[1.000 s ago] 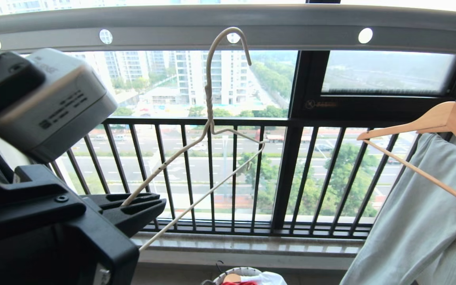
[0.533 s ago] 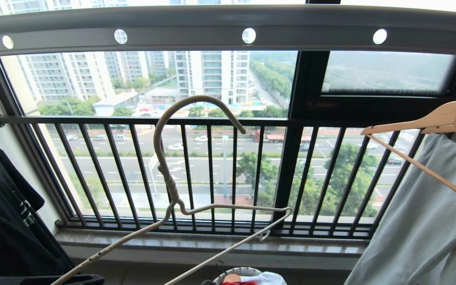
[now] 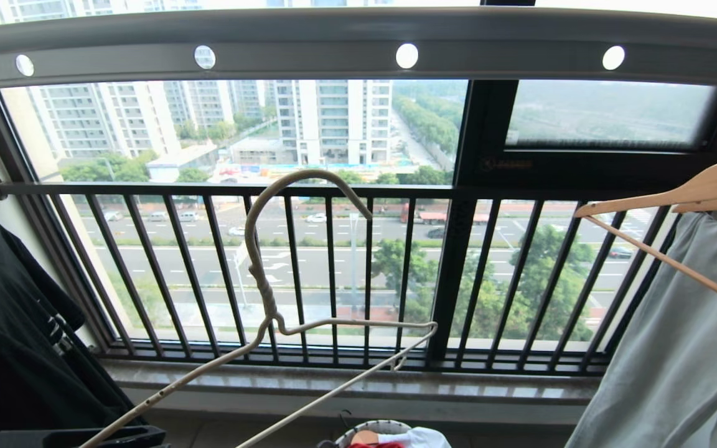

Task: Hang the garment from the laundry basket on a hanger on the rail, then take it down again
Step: Pick up clothes from the basket

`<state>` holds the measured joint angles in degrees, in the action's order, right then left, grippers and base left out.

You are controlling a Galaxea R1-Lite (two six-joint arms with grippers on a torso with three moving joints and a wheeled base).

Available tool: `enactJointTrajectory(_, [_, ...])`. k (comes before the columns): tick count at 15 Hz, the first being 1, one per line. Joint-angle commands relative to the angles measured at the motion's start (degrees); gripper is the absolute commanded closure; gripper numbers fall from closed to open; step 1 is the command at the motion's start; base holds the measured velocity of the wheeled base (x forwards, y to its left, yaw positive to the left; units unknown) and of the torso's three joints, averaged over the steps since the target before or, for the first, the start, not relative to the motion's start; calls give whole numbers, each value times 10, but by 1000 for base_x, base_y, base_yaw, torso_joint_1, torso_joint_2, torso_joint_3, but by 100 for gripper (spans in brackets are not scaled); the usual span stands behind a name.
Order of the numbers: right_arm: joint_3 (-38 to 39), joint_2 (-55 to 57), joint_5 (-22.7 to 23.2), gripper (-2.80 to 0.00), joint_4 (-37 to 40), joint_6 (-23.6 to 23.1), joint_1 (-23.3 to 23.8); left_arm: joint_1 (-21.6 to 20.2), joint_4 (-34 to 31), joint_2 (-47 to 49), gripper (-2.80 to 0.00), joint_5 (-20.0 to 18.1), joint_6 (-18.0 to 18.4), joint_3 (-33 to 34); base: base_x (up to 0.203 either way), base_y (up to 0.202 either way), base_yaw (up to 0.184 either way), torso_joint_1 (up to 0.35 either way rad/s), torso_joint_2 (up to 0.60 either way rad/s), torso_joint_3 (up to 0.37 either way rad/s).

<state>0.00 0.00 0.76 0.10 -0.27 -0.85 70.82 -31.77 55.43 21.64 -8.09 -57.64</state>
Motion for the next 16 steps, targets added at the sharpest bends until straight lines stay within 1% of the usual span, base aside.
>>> enactJointTrajectory(1, [0,1,0,0,0,0,0,-20,-1,1,0,2,1,-4,0,0,0,0,0,0])
enactJointTrajectory(3, [0,1,0,0,0,0,0,-47,-1,-4,0,2,2,-13,0,0,0,0,0,0])
enactJointTrajectory(5, [0,1,0,0,0,-1,0,-70,-1,-15,0,1,11,-27,0,0,0,0,0,0])
enactJointTrajectory(8, [0,1,0,0,0,-1,0,-84,-1,-14,0,2,21,-27,0,0,0,0,0,0])
enactJointTrajectory(12, [0,1,0,0,0,-2,0,-88,12,-15,0,2,21,-27,0,0,0,0,0,0])
enactJointTrajectory(16, [0,1,0,0,0,-2,0,-88,14,-13,0,2,21,-26,0,0,0,-81,167,93])
